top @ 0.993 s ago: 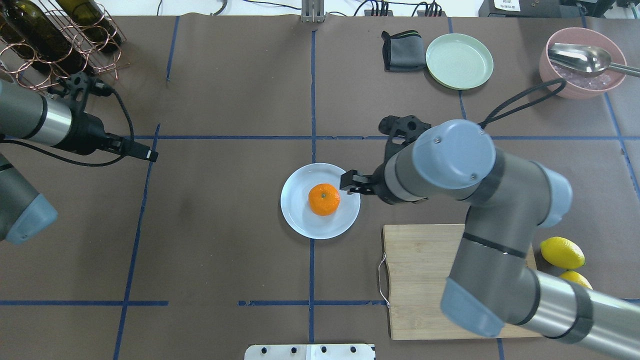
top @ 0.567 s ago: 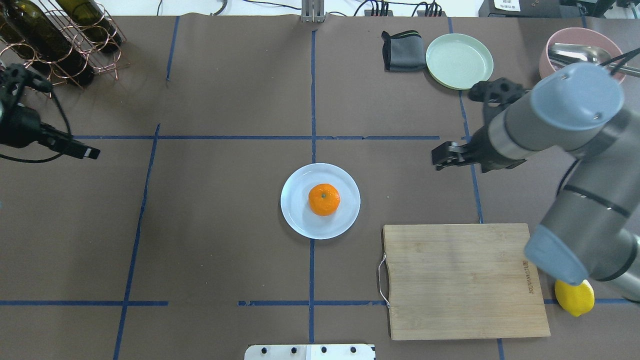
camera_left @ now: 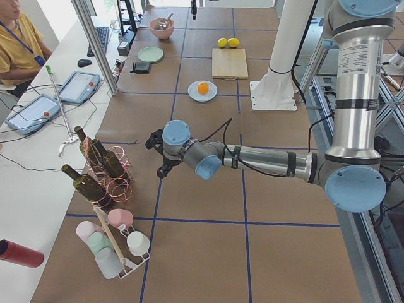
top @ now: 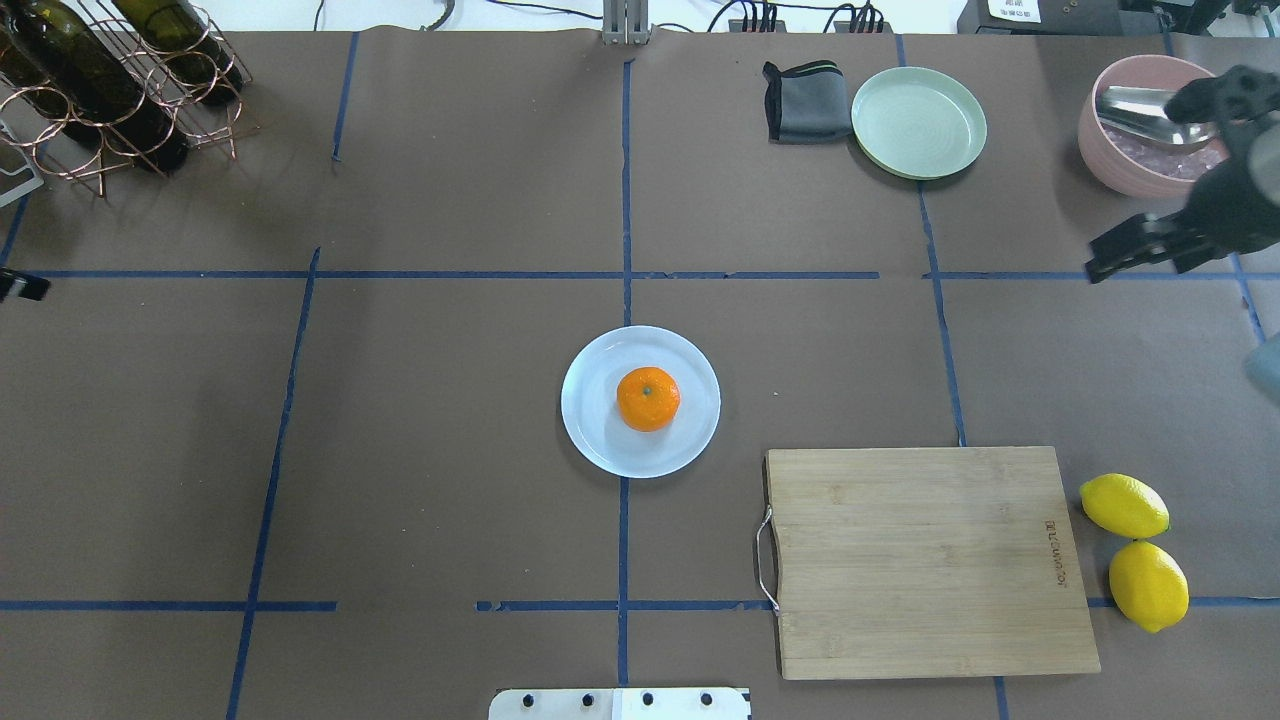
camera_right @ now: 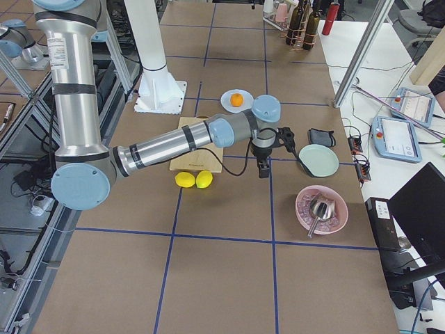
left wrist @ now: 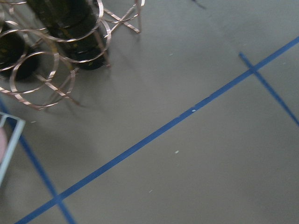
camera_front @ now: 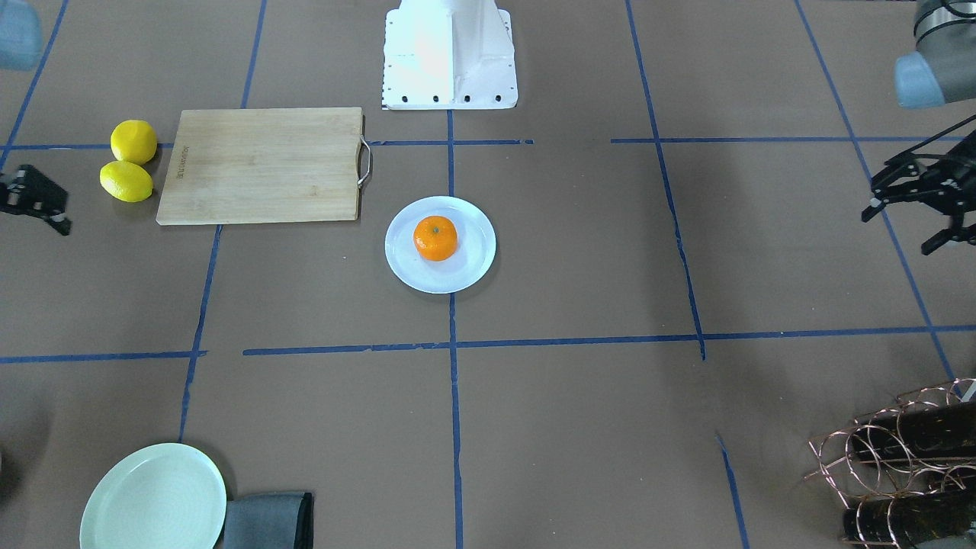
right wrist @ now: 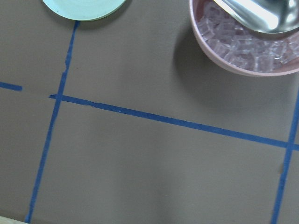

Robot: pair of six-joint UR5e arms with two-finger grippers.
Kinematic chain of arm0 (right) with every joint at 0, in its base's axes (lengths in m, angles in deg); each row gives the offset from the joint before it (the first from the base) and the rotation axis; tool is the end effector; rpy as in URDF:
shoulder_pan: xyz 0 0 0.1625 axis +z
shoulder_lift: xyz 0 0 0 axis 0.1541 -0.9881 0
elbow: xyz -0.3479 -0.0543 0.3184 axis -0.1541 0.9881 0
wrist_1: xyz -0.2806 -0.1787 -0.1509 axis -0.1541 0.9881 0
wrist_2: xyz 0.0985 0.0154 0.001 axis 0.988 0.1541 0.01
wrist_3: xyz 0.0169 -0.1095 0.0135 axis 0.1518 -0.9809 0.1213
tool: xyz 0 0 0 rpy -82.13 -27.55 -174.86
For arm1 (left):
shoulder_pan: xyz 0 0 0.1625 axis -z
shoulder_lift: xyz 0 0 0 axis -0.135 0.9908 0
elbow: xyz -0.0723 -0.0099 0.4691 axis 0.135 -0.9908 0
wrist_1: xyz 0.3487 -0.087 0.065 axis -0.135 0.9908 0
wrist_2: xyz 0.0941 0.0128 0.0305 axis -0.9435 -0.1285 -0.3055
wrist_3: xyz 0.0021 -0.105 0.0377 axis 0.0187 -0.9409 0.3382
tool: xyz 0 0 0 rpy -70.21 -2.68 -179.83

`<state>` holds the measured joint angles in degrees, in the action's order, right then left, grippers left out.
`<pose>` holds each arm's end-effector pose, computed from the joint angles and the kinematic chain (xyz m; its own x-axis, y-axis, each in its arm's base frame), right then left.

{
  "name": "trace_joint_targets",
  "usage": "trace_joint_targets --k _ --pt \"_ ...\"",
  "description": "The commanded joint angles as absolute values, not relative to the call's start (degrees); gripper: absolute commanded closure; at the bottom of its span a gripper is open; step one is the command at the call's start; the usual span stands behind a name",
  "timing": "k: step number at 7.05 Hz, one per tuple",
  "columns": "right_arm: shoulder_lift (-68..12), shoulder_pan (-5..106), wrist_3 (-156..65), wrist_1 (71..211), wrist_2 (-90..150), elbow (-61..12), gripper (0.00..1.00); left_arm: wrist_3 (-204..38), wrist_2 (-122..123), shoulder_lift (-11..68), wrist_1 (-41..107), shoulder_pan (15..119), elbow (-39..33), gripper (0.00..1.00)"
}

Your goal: Pick orange to plate

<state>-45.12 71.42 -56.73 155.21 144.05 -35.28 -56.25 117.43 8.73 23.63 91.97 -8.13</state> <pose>-0.0277 -0.4673 0.5866 0.6497 -0.2255 0.7260 0.1072 0.9726 0.2062 -0.0037 -0.4608 0.6328 0.6006 0.5361 -0.5932 -0.2222 0.8246 0.5202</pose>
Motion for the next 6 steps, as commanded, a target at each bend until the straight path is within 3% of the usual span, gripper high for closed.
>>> trace_joint_targets --k 1,2,6 --pt "-45.33 77.7 -73.9 157.67 145.05 -27.72 0.0 -47.46 116.57 15.41 2.62 98.81 -8.06 0.0" --pt "-45.51 77.71 -74.47 157.67 144.18 -28.05 0.0 -48.16 116.57 18.48 -4.06 98.9 -8.06 0.0" --pt "-44.28 77.35 -73.6 161.59 141.79 -28.57 0.0 -57.57 117.44 14.47 -4.48 98.46 -8.85 0.0"
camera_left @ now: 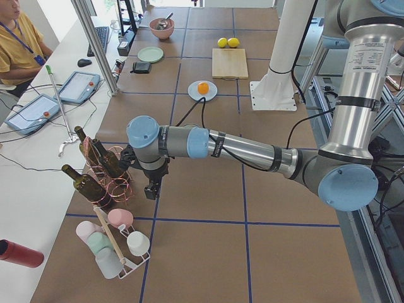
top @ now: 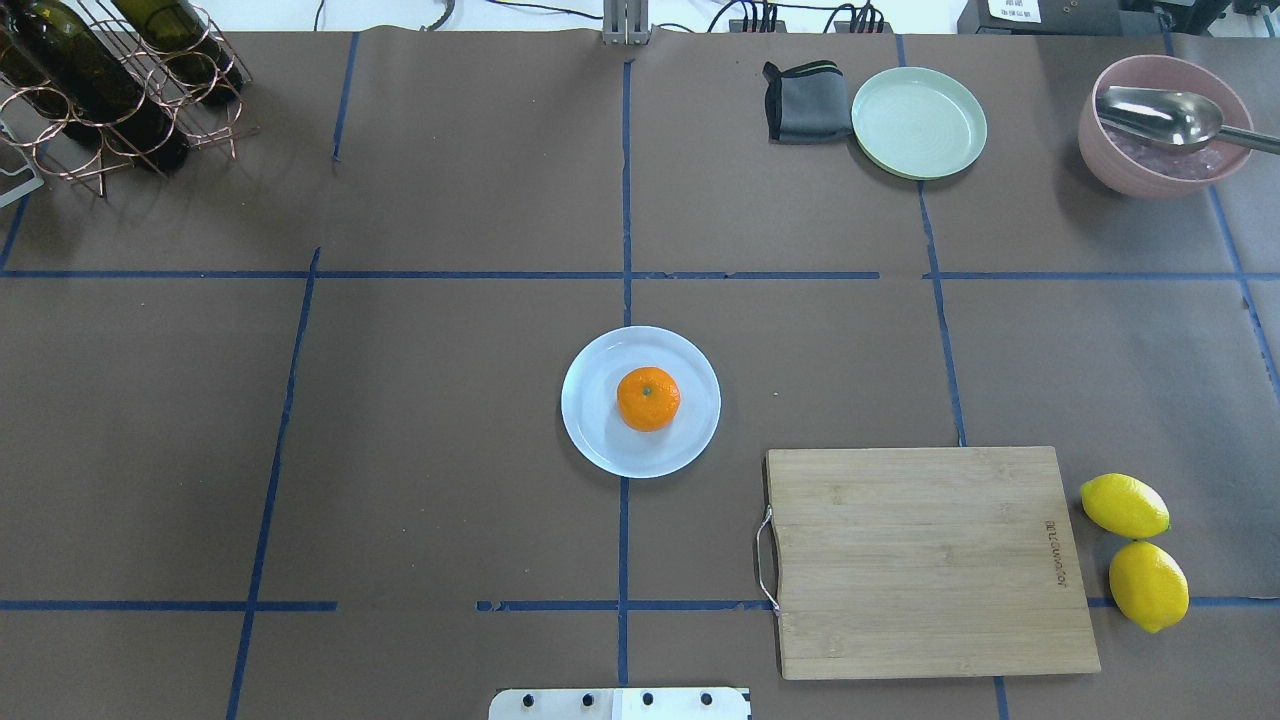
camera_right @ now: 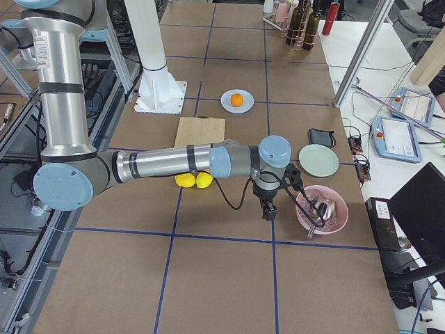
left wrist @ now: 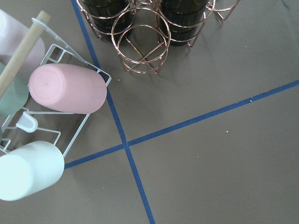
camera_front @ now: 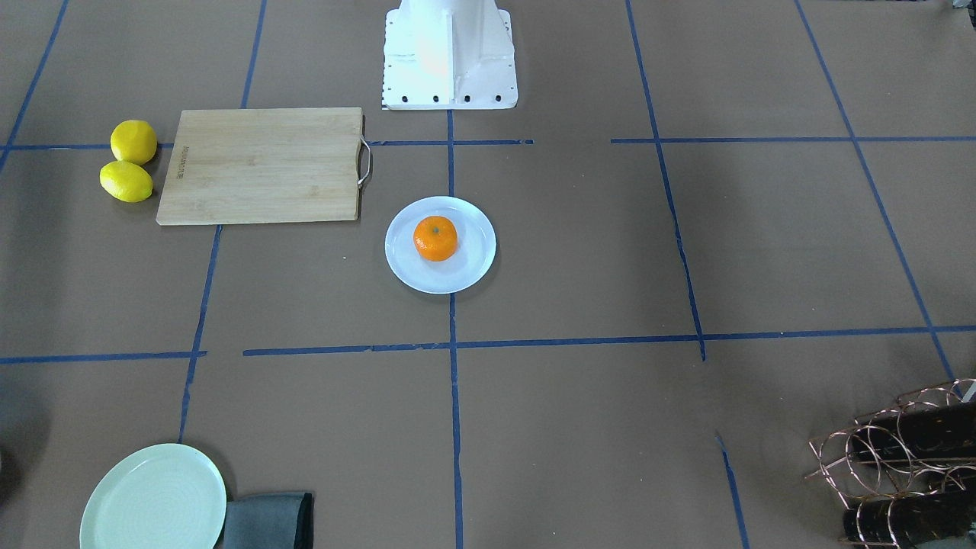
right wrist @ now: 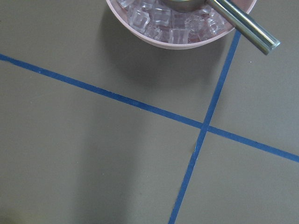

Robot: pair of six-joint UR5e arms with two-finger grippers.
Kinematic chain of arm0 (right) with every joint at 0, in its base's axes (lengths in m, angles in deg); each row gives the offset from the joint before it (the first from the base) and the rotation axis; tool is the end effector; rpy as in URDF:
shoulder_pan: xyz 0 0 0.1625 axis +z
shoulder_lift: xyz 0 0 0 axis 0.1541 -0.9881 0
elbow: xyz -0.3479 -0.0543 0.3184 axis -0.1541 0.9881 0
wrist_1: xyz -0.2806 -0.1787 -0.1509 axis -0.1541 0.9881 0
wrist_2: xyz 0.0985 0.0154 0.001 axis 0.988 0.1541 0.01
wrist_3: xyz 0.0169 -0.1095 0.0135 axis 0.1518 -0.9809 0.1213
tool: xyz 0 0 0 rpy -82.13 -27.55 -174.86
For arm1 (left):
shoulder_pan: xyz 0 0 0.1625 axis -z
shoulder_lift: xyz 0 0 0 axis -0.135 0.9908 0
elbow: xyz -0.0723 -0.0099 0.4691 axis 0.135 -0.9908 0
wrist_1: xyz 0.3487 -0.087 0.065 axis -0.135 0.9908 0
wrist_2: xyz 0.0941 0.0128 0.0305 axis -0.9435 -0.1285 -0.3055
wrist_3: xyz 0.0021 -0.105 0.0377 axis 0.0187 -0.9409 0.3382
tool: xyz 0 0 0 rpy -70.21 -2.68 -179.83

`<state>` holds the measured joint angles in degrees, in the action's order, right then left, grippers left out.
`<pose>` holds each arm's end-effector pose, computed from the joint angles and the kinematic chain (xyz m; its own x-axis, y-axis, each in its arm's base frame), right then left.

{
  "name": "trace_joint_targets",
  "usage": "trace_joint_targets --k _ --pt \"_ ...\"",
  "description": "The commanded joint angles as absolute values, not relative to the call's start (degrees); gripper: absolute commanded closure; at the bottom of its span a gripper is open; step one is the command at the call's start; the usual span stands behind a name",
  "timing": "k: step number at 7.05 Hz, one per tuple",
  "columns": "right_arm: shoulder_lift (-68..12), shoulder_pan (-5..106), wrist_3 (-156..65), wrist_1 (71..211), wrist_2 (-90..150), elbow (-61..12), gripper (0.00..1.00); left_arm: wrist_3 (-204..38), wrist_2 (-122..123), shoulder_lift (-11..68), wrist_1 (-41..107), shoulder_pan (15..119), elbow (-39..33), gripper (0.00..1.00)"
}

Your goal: Pick orange to plate

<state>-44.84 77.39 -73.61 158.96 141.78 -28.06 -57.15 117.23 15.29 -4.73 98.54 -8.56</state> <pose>0.0240 -0.4691 0.6505 0.6753 -0.3094 0.6696 0.2095 0.9508 0.2280 -0.0570 -0.4856 0.6311 0.6590 0.1997 -0.7251 -0.1148 0.9795 0.1654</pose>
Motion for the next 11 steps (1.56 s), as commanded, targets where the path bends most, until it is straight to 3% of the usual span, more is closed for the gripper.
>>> trace_joint_targets --k 1,3,7,11 --pt "-44.19 77.35 -73.69 162.4 141.88 -28.75 0.0 -57.57 117.44 14.38 -2.13 98.37 -9.11 0.0" --pt "-44.46 77.36 -73.51 163.29 142.06 -30.69 0.0 -57.75 117.27 14.21 -0.52 98.64 -9.55 0.0" --pt "-44.98 76.92 -73.34 162.68 142.67 -28.14 0.0 -57.57 117.27 13.34 1.75 96.63 -3.32 0.0" --pt "-44.45 75.69 -71.4 162.5 141.71 -27.43 0.0 -58.45 116.83 12.54 1.77 96.79 -4.28 0.0"
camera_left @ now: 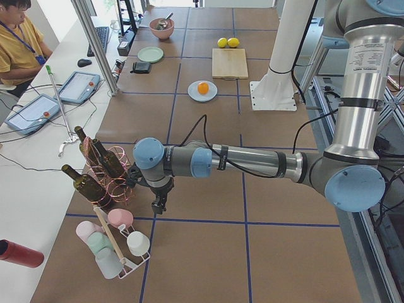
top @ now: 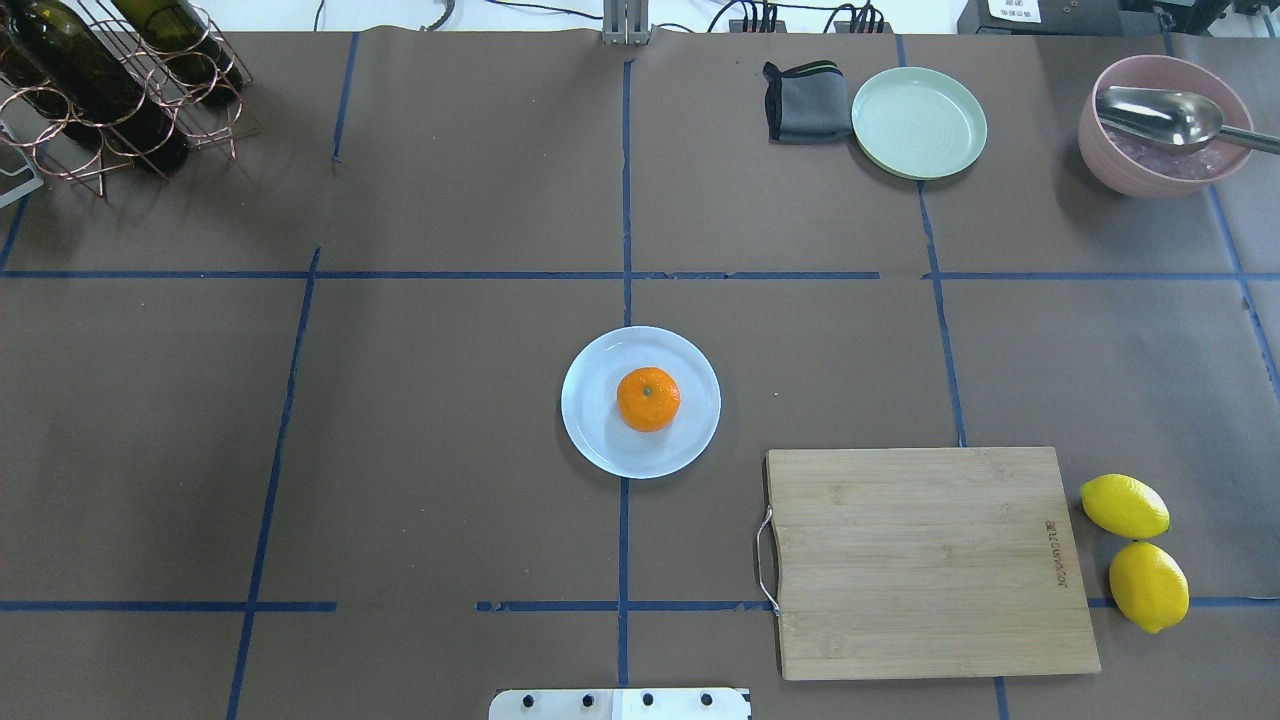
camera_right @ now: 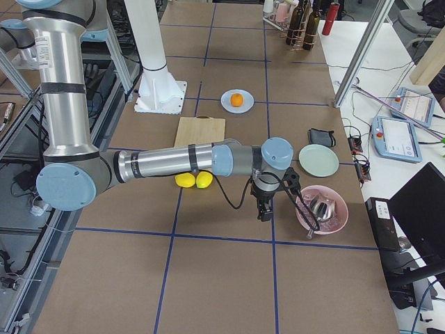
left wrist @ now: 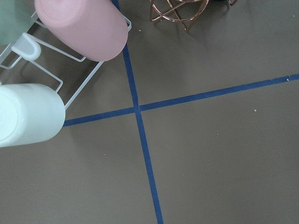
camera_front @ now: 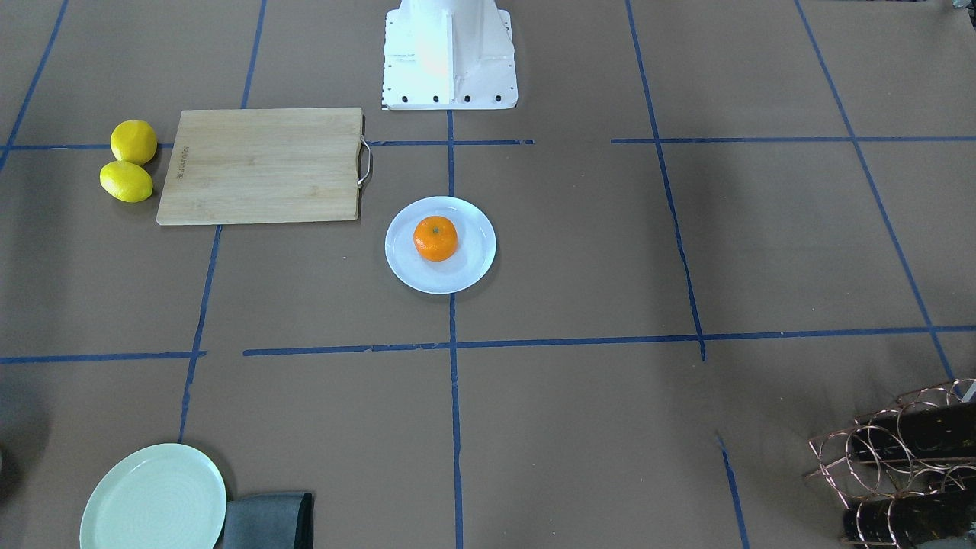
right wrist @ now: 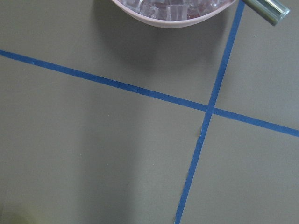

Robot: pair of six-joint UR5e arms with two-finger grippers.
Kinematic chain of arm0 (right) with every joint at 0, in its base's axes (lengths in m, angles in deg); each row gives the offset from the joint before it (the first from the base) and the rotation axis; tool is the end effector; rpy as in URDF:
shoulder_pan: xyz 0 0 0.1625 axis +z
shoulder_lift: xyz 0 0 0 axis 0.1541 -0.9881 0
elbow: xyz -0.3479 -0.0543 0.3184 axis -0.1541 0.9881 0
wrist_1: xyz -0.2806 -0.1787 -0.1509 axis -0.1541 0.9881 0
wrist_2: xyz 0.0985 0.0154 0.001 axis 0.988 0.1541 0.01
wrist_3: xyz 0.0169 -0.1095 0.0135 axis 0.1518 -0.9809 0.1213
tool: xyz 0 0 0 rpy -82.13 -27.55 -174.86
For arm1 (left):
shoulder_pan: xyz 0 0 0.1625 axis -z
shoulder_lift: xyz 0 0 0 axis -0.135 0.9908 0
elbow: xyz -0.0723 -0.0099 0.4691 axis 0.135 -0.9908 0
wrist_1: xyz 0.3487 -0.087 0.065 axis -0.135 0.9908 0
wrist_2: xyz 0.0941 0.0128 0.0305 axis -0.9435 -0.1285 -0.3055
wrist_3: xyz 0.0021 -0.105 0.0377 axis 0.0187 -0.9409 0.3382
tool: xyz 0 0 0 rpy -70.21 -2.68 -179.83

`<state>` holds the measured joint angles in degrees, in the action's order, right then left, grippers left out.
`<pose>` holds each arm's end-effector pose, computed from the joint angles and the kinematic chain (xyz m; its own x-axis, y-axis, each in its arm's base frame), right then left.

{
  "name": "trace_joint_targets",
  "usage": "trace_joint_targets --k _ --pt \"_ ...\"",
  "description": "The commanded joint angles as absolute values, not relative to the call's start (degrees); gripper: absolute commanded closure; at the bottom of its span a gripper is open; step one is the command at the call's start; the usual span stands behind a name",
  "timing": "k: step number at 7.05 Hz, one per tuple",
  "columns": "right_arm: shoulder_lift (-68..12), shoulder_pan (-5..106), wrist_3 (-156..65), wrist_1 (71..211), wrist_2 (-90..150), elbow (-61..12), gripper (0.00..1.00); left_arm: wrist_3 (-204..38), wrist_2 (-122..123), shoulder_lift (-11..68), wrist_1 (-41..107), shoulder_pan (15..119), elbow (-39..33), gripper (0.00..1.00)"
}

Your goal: Pick orange to plate

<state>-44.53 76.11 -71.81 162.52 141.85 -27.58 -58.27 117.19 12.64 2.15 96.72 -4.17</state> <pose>0.0136 -0.4674 0.6580 0.6782 -0.2501 0.6910 0.2104 0.9670 0.1435 -0.0419 -0.4718 0.6746 0.6556 0.1994 -0.7283 -0.1332 0.9799 0.1484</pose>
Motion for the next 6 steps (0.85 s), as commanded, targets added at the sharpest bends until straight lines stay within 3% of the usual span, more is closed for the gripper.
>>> trace_joint_targets --k 1,6 --pt "-44.45 75.68 -71.4 162.59 141.62 -27.26 0.0 -58.45 117.0 11.67 1.68 96.79 -3.85 0.0" --pt "-44.63 75.68 -70.7 162.59 141.36 -27.52 0.0 -67.59 117.0 10.34 2.11 96.88 -6.3 0.0"
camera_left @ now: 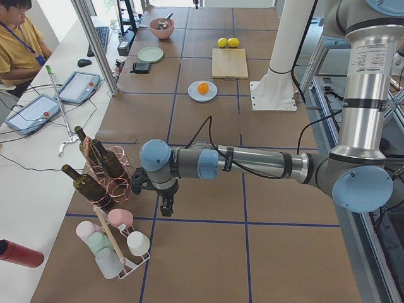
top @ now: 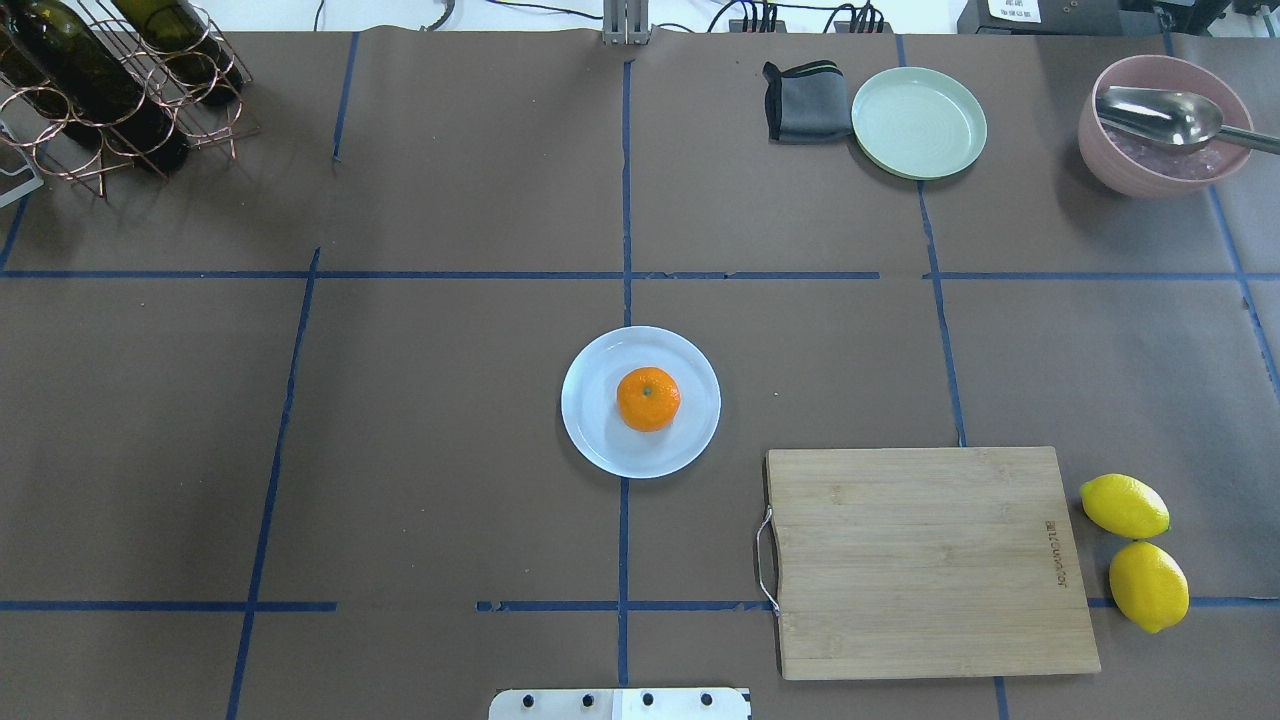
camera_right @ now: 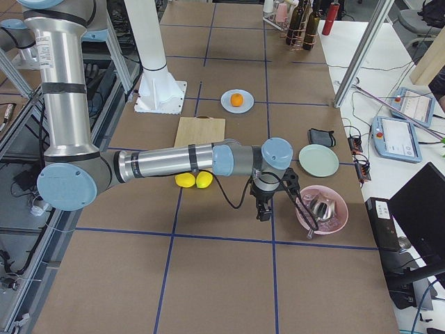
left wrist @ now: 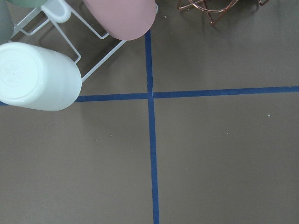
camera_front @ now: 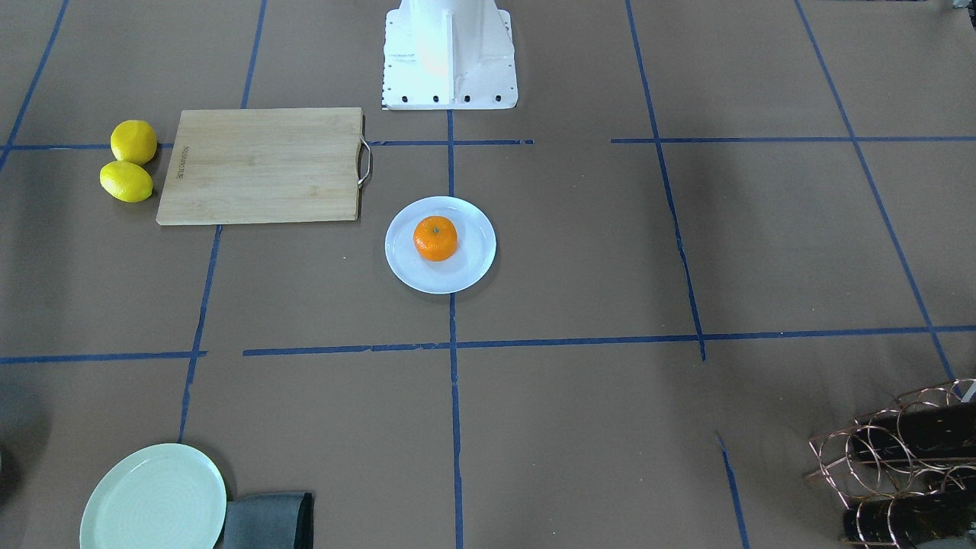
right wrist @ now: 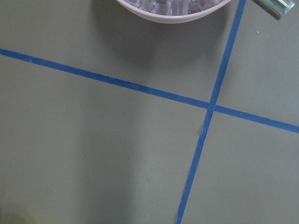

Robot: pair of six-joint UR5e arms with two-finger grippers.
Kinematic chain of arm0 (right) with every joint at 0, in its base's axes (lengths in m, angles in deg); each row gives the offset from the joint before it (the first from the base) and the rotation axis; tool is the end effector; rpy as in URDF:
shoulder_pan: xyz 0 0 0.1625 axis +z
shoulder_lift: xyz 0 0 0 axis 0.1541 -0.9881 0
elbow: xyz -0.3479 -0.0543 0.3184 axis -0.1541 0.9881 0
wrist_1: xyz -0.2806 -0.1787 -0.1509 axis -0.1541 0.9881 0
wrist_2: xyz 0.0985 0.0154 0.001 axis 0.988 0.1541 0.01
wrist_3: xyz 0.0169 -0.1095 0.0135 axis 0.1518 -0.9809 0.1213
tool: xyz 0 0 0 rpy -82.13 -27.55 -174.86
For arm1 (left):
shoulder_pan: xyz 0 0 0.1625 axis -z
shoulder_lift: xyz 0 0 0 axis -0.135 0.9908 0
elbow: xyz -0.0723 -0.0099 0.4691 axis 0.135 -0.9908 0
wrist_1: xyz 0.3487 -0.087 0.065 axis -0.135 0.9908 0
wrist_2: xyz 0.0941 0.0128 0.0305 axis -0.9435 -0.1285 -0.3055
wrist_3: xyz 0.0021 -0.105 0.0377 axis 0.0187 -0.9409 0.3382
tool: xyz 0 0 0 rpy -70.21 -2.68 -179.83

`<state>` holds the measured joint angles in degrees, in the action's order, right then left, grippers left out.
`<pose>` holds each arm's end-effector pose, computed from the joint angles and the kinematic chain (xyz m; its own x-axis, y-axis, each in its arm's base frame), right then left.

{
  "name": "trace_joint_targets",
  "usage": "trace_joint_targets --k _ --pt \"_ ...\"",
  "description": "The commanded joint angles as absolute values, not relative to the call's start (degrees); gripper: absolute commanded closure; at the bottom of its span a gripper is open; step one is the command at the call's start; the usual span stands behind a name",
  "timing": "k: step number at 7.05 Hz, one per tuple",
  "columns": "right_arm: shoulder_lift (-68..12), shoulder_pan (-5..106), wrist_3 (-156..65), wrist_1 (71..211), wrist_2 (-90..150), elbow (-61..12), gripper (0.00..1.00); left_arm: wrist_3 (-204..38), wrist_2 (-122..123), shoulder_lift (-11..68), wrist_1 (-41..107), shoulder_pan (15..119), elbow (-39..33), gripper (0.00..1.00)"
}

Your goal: Pick orange to plate

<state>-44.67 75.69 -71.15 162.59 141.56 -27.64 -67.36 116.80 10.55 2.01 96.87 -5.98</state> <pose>0.0107 -0.4663 0.6592 0.6825 -0.2424 0.6896 0.2103 0.9686 0.1323 -0.0439 -0.4541 0.6784 0.6737 0.0349 -0.7382 -0.0254 0.9994 0.0241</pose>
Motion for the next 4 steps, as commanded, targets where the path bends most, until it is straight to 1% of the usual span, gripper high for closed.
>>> trace_joint_targets --k 1,4 --pt "-44.8 75.68 -69.83 162.5 140.31 -27.7 0.0 -67.59 117.27 9.99 2.11 96.88 -6.56 0.0" --pt "-44.72 75.68 -63.67 162.41 140.48 -27.87 0.0 -67.59 116.74 10.07 2.11 96.88 -6.39 0.0"
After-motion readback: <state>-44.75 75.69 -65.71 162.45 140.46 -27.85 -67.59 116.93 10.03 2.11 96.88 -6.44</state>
